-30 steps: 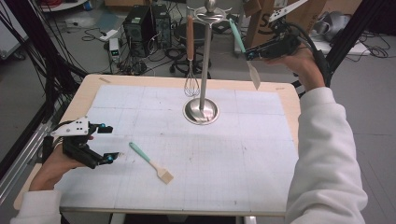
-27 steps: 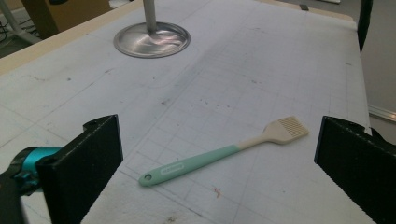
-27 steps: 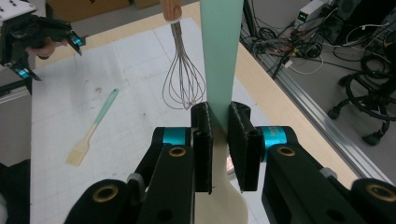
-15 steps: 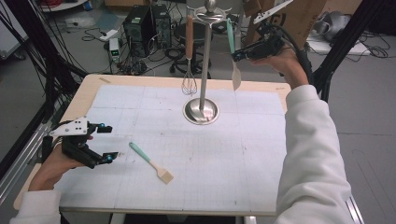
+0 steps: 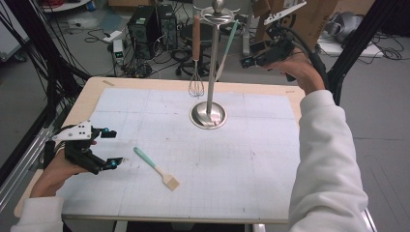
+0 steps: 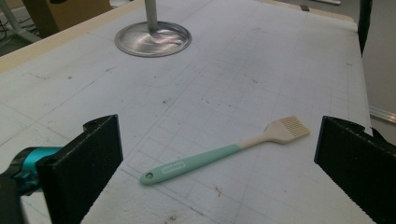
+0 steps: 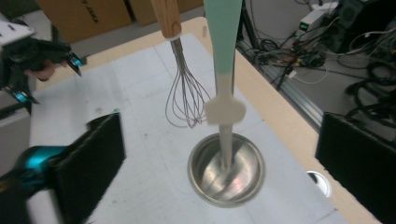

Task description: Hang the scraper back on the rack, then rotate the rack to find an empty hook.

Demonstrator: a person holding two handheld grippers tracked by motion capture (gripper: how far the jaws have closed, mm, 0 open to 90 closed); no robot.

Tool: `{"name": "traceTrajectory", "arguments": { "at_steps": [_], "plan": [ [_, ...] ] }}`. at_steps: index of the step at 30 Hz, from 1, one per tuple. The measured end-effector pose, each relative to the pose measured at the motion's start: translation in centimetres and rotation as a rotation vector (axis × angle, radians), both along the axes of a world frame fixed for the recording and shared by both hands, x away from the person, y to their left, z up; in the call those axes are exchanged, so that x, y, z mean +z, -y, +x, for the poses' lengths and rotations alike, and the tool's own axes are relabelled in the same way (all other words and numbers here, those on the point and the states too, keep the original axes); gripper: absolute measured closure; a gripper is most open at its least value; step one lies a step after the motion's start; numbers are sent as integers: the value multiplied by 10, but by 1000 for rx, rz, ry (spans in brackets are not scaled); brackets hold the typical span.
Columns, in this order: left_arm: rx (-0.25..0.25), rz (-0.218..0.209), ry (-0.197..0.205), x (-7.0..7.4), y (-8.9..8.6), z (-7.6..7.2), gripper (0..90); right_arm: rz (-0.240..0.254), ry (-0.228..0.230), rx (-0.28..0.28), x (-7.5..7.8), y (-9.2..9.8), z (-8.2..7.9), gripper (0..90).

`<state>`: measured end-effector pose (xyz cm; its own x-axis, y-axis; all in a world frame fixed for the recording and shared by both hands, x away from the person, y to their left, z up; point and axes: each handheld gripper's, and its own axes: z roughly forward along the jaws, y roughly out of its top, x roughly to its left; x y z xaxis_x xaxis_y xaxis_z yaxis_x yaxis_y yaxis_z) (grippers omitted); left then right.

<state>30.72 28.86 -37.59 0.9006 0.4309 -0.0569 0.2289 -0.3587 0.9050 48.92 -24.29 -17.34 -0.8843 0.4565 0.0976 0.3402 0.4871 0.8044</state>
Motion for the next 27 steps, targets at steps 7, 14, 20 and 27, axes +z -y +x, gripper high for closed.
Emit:
{"name": "traceTrajectory", "arguments": {
  "at_steps": [7, 14, 20, 27],
  "plan": [
    [-1, 5, 2, 0, 0, 0, 17, -2, 23, 12, 7, 9, -7, 0],
    [3, -6, 2, 0, 0, 0, 16, -17, 19, 28, 18, 15, -11, 5],
    [1, -2, -3, -1, -1, 0, 17, -11, 17, 46, 32, 23, -9, 174],
    [3, -4, -7, -2, 0, 1, 17, 8, 14, 65, 45, 26, -8, 504]
  ]
}}
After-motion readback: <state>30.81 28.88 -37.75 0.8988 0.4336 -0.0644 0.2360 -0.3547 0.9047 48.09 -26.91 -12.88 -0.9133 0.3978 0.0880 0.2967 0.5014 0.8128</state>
